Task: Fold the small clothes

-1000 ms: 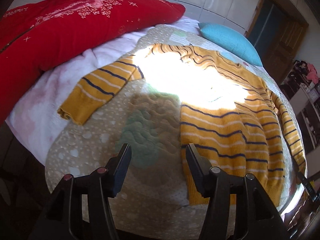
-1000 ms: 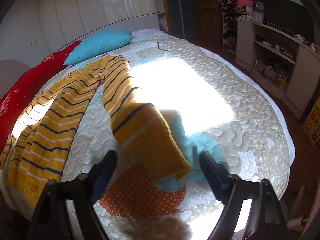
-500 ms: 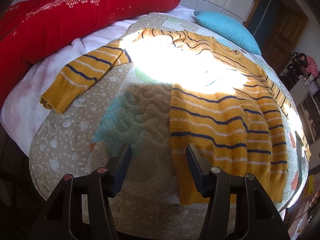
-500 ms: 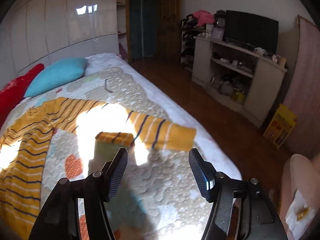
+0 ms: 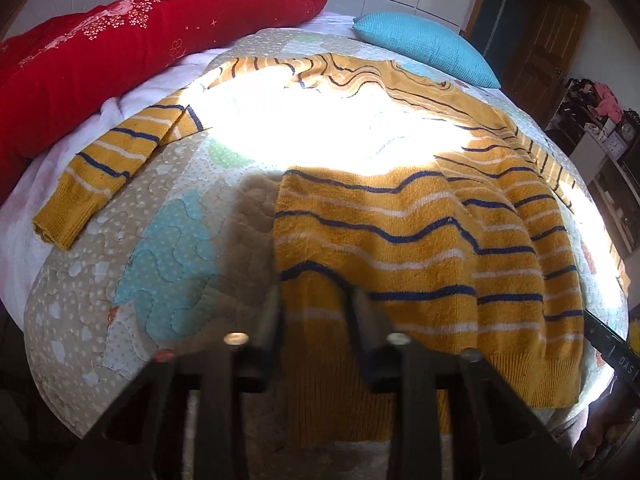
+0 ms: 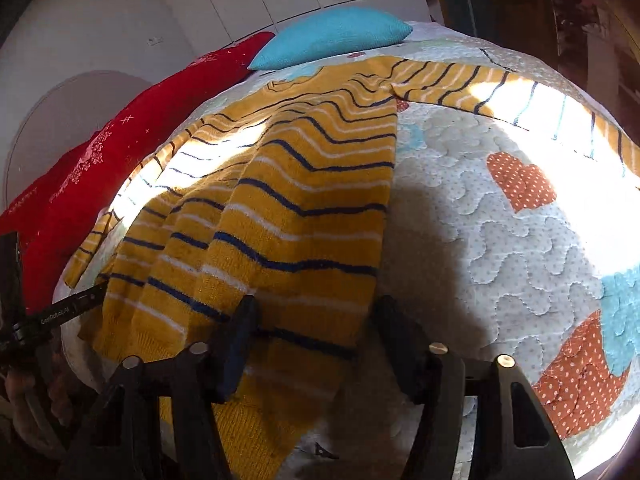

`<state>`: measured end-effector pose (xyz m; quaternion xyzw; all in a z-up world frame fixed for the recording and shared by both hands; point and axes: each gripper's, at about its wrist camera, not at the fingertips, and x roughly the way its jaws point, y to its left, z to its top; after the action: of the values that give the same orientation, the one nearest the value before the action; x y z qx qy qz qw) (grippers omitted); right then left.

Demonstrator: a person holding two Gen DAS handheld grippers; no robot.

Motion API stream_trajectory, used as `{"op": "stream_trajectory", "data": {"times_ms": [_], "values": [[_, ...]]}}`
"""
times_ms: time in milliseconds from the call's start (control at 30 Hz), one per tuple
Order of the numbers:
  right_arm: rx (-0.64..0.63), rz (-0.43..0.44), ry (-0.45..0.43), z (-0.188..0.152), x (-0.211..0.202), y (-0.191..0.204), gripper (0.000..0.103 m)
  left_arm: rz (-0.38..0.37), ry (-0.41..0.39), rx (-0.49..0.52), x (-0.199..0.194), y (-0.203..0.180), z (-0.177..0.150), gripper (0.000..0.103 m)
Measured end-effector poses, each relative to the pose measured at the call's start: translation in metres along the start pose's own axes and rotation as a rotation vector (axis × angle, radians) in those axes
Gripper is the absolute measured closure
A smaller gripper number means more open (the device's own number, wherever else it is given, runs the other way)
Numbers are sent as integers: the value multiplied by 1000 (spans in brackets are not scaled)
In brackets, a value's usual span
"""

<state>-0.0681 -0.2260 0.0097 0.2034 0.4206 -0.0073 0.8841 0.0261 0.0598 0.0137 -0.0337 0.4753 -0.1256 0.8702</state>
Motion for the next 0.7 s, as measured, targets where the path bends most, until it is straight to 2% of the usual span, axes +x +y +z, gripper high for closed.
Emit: {"op": "stream_trajectory", "data": {"times_ms": [33, 100, 233, 333, 433, 533, 567, 600, 633, 667, 700], "values": [[22, 31, 18, 2, 1, -3, 93, -21, 12, -28, -2, 3, 3, 95], [103, 103, 27, 9, -6, -24, 94, -27, 13, -55, -12, 6, 5, 96], [170, 144, 3, 2, -41, -46, 94, -25, -10, -49, -46, 11, -7, 96], [195, 169, 0, -15, -61, -54, 94, -36, 23, -79, -51, 21, -26, 95], [177, 152, 22, -26, -65, -61, 93, -42, 59, -106, -43, 34, -37, 93], [258, 84, -50, -18, -79, -93, 92, -54, 30, -149, -52, 44, -35, 80], [311, 63, -79, -15, -84, -110, 85, -45, 8, -148, -58, 45, -34, 74], [365, 41, -115, -12, -91, -128, 74, -31, -14, -141, -63, 44, -32, 71], [413, 5, -154, -10, -97, -147, 67, -18, -36, -130, -69, 42, -30, 64], [460, -45, -187, -8, -103, -166, 55, -10, -57, -118, -73, 39, -28, 58], [508, -84, -214, -7, -107, -185, 52, -8, -73, -104, -78, 36, -27, 55]]}}
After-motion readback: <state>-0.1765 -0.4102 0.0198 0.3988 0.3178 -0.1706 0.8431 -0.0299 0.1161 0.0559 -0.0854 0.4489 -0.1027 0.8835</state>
